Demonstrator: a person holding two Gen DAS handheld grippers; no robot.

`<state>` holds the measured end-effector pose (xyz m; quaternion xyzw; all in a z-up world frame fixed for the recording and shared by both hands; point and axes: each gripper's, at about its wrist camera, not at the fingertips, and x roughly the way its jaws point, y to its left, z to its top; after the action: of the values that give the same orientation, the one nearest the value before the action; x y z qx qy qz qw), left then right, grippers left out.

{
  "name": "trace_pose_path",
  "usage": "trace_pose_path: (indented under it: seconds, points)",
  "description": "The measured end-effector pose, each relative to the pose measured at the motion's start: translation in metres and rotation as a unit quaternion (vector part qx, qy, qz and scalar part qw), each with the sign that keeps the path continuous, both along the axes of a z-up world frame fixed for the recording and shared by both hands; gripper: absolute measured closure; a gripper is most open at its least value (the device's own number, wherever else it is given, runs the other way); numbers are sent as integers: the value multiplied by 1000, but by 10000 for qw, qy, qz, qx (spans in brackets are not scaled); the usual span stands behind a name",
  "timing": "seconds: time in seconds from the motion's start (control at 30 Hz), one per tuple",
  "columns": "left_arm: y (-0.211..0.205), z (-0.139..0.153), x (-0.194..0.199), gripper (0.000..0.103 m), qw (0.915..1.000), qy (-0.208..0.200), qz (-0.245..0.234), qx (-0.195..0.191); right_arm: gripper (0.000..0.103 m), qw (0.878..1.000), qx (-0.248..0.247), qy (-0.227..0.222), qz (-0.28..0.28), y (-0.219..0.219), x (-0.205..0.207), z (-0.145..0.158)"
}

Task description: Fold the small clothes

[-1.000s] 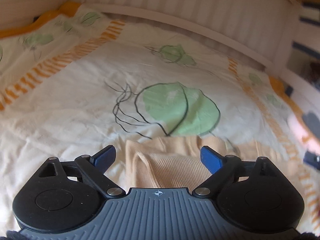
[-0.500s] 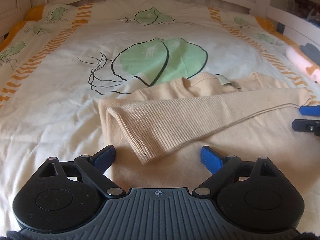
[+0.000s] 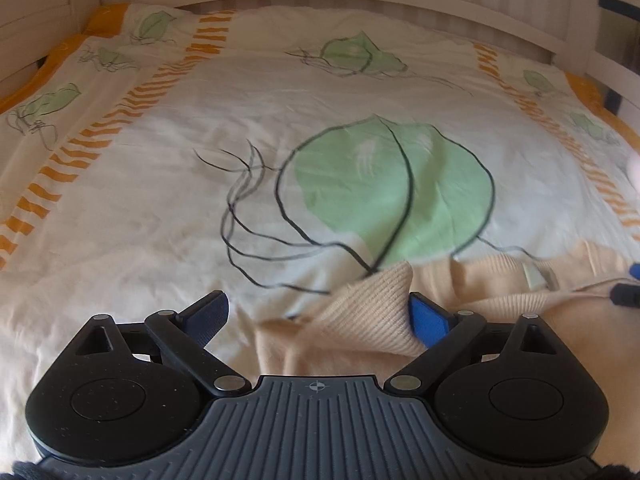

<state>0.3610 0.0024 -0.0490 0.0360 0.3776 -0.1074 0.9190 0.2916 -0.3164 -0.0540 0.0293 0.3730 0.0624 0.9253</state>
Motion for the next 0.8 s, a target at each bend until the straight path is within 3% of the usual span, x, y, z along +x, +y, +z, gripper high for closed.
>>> trace_pose_path:
  seconds: [0.27,0.47,0.6,0.8]
  points:
    - [7,16,-17,7,9995,-196,135,-201,22,9960,529,-329,-644,-25,-8,10]
    - [0,1,-23,7,9998,-46,-157,90,21,9934,766,-460,-713,-29,-28,15]
    - [9,-22,-21,7,9990,346,-76,289,20,9964,573,-279,-561,-30,-27,5]
    - [28,-27,-25,6,9986,519,-46,26,20,9939,410,72,-1019,-55,-9,-15]
